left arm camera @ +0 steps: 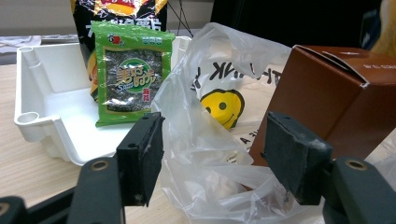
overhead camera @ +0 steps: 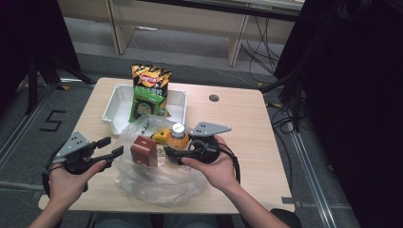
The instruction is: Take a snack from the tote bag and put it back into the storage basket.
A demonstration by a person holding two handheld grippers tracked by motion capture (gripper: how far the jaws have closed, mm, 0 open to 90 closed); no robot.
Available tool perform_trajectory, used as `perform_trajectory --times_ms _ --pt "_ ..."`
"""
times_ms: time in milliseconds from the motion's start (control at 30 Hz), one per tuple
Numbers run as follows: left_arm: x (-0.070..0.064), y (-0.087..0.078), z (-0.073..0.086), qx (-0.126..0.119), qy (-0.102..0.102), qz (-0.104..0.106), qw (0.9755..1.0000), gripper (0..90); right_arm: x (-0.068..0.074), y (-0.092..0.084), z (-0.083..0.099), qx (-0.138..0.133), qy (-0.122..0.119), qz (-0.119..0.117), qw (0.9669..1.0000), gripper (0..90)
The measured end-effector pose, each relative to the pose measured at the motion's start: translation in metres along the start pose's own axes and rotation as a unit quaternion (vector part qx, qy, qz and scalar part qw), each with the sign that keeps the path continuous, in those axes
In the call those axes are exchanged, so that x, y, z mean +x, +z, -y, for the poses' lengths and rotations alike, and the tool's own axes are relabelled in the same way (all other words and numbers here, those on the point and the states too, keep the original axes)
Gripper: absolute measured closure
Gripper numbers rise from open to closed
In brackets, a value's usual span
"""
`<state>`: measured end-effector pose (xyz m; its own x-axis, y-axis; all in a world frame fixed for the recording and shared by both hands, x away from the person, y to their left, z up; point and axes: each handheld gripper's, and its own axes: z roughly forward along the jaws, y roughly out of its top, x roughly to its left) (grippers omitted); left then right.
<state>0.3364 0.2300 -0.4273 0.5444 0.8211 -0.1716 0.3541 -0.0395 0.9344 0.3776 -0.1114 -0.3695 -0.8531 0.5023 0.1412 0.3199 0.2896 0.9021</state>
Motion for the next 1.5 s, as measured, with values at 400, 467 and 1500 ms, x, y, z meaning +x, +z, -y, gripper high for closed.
perform_trajectory --times_ms 400,467,1500 --pt "0.000 0.000 0.000 0.000 0.000 0.002 1.0000 37.6 -0.016 0.001 -0.040 -0.027 0.002 0.008 0.9996 32.7" --pt "0.000 0.000 0.000 -0.001 0.001 0.003 1.0000 37.6 -0.019 0.002 -0.044 -0.030 0.002 0.010 0.9995 32.7" --pt "0.003 0.000 0.000 0.000 -0.001 0.004 1.0000 37.6 -0.087 0.071 -0.097 -0.004 0.020 0.090 0.9957 32.6"
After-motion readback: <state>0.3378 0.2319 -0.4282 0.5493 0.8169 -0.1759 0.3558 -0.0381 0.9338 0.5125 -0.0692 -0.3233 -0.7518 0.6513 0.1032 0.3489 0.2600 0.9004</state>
